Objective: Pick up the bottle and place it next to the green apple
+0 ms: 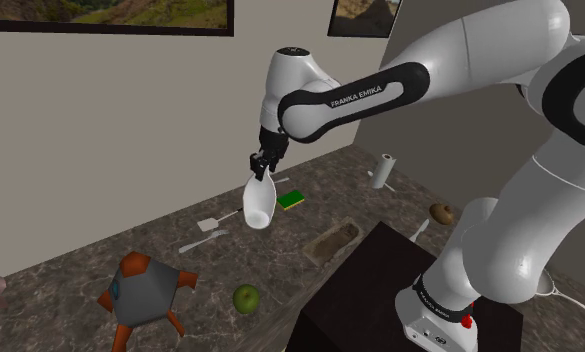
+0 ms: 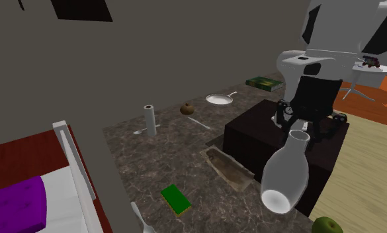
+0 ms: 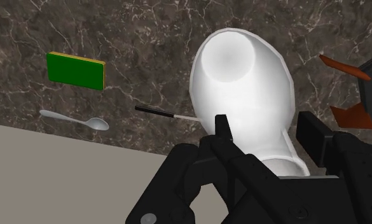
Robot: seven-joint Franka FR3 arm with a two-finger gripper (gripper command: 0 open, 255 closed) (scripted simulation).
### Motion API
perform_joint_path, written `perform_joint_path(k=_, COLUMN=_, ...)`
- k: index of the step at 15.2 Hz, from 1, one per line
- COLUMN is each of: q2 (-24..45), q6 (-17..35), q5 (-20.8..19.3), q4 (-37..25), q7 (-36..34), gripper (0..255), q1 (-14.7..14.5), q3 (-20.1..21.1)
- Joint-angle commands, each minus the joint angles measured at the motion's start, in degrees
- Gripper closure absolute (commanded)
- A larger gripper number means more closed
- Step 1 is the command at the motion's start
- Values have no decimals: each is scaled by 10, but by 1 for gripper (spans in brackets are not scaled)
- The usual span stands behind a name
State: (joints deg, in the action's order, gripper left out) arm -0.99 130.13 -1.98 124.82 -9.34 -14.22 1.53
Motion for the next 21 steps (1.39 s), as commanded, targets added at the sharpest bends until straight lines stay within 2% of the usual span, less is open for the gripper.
perform_joint_path(k=1, q2=7, q6=15, q5=-1, q4=8, q7=-2, gripper=255, q1=0, q3=0)
perform_joint_path(k=21, q2=103, q6=164, q5=-12, q4=60, q7=-12, gripper=255, q1=-1, q3=-1)
